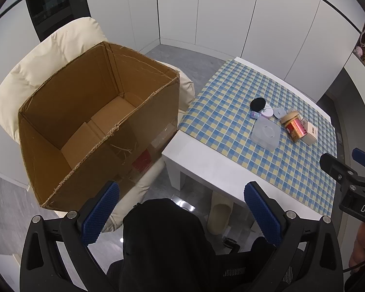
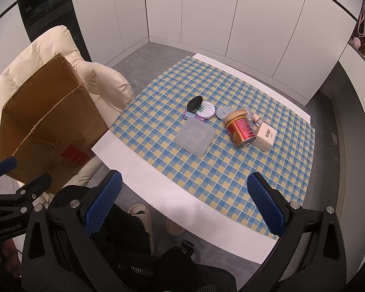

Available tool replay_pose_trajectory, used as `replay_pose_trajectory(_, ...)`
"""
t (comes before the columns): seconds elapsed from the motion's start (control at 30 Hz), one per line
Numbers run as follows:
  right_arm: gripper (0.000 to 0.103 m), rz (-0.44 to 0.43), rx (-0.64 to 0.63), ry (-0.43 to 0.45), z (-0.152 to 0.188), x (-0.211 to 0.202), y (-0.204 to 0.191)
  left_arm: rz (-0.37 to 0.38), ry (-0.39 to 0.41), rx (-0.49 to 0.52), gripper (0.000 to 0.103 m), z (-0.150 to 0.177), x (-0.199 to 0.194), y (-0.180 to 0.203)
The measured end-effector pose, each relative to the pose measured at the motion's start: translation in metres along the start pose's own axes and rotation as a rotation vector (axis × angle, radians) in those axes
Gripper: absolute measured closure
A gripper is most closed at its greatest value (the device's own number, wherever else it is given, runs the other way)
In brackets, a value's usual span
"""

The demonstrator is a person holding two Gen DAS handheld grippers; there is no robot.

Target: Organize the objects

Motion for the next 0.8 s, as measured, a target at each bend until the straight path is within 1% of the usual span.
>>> replay_pose_trajectory(0.13,0.000,-0.002,-0.001,0.001,0.0023,0.0007,-0.0014,0.003,0.003,0.007,0.001,-0.0001,-0.0005,0.0005)
replay_pose_trajectory(0.2,0.000,-0.003,-0.005,0.001,-0.0004,-0.0002,0.0007,0.016,0.002,0.039,0.001,-0.0004,-0.0006,0.0020)
replay_pose_trajectory(0.3,0.000,-0.004,-0.007,-0.002,0.0009,0.0006,0.0007,0.023,0.002,0.054,0.001,-0.0006,-0.0005,0.0026)
replay_pose_trajectory(0.43,0.000,-0.003,-0.009,-0.002,0.0013,0.0010,0.0009,0.017,0.003,0.055,0.001,-0.0005,-0.0001,0.0021)
replay_pose_trajectory(0.47,0.000,-0.005,-0.009,-0.004,0.0008,0.0008,0.0010,0.033,0.002,0.090,0.001,-0.0003,-0.0004,0.0036)
replay_pose_trajectory(0.8,0.000,-0.003,-0.011,-0.006,0.0014,0.0010,0.0004,0.031,0.006,0.094,0.001,-0.0008,-0.0013,0.0034)
Point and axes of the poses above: each gripper's, at about its wrist camera, not at the fingertips, and x roughly the way its jaws point, y to its right, z to its underside, the point moved 10 cm from there along x, roughly the way its jaws point, and after that the axes turned 9 degrees about -x, right-handed, at the moved point
